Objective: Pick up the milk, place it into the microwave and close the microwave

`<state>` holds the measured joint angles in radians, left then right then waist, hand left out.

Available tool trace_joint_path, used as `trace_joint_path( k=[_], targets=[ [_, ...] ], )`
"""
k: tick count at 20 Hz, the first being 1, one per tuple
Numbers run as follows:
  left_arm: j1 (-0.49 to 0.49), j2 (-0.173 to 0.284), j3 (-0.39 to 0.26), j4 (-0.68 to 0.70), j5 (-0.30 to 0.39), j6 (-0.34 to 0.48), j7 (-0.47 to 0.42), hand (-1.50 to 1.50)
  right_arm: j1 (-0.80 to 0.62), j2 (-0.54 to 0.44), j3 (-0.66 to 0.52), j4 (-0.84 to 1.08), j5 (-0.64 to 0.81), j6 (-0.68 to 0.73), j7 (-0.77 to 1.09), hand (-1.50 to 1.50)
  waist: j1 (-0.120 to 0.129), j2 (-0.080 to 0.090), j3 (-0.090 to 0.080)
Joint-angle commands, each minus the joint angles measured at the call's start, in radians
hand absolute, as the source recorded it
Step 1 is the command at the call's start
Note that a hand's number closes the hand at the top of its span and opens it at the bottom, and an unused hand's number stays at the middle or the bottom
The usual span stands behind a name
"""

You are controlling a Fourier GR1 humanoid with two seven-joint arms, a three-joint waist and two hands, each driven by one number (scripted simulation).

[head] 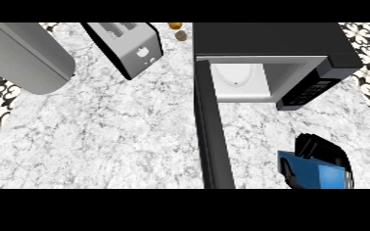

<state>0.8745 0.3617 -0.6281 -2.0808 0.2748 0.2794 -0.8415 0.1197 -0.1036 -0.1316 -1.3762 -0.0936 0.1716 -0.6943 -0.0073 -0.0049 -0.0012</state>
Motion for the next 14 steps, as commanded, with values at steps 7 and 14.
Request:
trace_joint_path(
  k=[7,14],
  targets=[
    [-0.035,0.050,0.057,-0.026,0.088,-0.027,0.024,-1.50,-0.055,0.089,0.069,-0.150,0.017,-0.103,0.176,1.50,0.014,0.005,0.001],
    [0.014,0.059,0.050,0.012,0.080,-0.023,-0.054,-1.50,-0.177,0.103,0.175,-0.093,0.096,-0.251,0.251,1.50,0.021,0.005,0.001]
  ],
)
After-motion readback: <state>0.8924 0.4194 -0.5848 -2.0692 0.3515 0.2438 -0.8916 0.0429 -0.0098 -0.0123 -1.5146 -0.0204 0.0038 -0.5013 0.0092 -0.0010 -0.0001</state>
